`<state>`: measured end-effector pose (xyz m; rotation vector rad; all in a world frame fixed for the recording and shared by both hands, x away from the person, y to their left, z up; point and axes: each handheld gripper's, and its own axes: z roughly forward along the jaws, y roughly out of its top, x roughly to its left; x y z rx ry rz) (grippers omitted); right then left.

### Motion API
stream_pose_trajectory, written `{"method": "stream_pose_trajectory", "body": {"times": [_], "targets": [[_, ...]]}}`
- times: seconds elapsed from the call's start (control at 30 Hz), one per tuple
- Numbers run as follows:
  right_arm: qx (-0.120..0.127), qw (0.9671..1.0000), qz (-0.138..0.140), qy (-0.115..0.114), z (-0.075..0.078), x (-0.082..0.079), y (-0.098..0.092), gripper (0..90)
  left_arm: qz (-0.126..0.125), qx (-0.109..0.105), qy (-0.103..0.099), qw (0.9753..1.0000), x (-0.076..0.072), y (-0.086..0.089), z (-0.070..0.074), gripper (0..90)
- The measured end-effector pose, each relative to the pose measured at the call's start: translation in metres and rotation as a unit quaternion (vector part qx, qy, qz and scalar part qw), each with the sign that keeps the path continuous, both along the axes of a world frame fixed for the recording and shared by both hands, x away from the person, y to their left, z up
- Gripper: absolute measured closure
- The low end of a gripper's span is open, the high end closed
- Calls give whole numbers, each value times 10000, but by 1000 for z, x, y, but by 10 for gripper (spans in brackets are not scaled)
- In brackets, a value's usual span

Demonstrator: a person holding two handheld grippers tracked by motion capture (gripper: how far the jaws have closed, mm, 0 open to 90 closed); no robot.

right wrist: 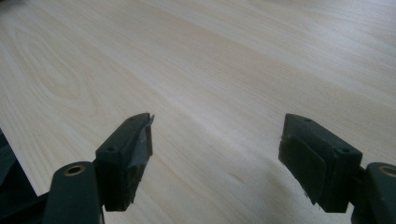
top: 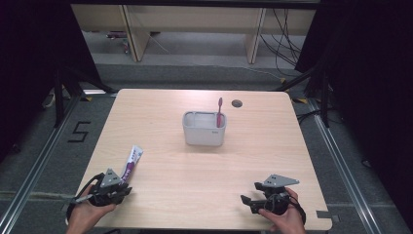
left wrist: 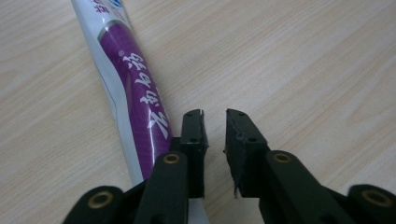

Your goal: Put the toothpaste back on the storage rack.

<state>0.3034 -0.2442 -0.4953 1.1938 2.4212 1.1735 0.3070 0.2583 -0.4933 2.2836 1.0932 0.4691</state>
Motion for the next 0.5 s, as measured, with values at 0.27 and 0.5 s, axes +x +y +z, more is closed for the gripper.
{"method": "stream_pose_trajectory", "body": {"times": [0.27, 0.5], "targets": [[1, 10000, -1, -26, 0, 0, 0, 265, 196, -227, -167, 9994, 6, -7, 16, 552], [7, 10000, -2, 18, 0, 0, 0, 265, 647, -136, 4, 9978, 24, -3, 21, 441]]}}
